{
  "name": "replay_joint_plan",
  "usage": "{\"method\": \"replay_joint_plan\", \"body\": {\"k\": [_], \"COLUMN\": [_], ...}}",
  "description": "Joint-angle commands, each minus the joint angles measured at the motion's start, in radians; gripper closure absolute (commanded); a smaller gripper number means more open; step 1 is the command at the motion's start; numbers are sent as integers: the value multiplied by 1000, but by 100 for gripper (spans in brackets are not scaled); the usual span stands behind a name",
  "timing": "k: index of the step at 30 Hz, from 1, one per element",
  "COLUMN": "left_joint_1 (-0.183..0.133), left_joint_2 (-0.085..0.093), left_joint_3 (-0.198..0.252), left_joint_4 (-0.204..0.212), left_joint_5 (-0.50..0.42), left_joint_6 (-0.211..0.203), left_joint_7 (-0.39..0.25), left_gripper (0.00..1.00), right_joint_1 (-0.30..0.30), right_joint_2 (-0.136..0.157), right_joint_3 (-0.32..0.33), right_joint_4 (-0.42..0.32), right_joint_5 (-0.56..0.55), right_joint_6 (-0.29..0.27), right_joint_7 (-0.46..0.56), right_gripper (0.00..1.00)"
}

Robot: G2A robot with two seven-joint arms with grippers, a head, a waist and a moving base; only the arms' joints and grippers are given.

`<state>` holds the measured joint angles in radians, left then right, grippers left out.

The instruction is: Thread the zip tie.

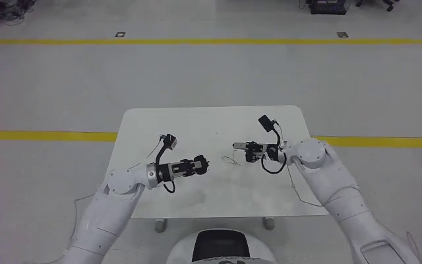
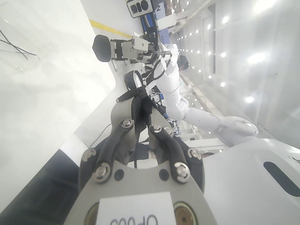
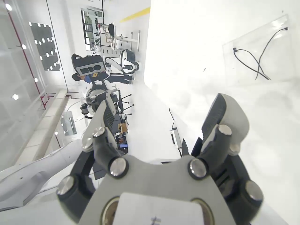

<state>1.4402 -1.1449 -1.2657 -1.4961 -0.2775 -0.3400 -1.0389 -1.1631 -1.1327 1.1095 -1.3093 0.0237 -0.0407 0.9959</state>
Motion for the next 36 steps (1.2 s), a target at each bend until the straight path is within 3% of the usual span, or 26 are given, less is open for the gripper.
{"method": "replay_joint_plan", "body": {"k": [1, 6, 12, 23, 36], "left_joint_1": [0, 0, 0, 0, 0], "left_joint_2": [0, 0, 0, 0, 0], "left_joint_3": [0, 0, 0, 0, 0], "left_joint_4": [0, 0, 0, 0, 0], "left_joint_5": [0, 0, 0, 0, 0], "left_joint_6": [0, 0, 0, 0, 0], "left_joint_7": [0, 0, 0, 0, 0], "left_gripper": [100, 100, 100, 100, 100], "right_joint_1": [0, 55, 186, 431, 436], "right_joint_2": [1, 12, -3, -121, -124], "right_joint_3": [1, -11, -108, -371, -376], "right_joint_4": [-10, -29, 38, 261, 266], "right_joint_5": [-23, -170, -310, -321, -323], "right_joint_6": [0, -14, 2, 29, 29], "right_joint_7": [-28, 27, 95, 77, 75], "right_gripper": [0, 0, 0, 0, 0]}}
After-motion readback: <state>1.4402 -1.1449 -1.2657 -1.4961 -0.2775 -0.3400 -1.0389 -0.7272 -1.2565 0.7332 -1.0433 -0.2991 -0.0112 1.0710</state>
